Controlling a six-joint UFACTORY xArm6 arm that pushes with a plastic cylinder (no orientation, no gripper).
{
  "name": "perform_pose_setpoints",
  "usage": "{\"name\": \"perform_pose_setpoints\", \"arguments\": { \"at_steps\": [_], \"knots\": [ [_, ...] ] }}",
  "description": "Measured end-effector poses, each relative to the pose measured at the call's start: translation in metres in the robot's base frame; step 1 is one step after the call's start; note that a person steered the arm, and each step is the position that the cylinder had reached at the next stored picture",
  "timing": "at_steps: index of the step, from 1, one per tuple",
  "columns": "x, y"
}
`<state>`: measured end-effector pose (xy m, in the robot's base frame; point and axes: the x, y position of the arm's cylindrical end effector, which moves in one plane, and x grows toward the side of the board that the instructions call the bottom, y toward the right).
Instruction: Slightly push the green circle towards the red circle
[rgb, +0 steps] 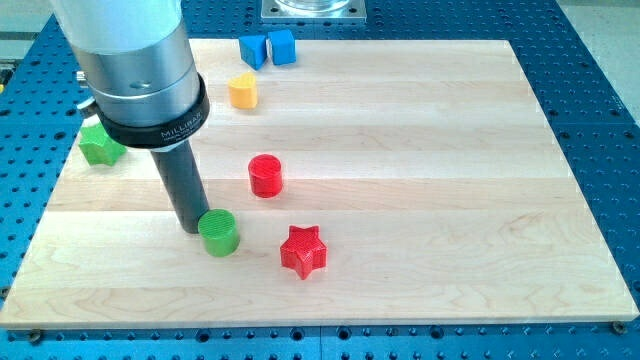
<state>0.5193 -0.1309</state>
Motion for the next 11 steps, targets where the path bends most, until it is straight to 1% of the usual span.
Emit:
{"name": "perform_pose_setpoints", "arguments": {
  "at_steps": [3,4,11],
  "knots": [
    [0.000,-0.017],
    [0.015,-0.013],
    [0.018,-0.010]
  ]
}}
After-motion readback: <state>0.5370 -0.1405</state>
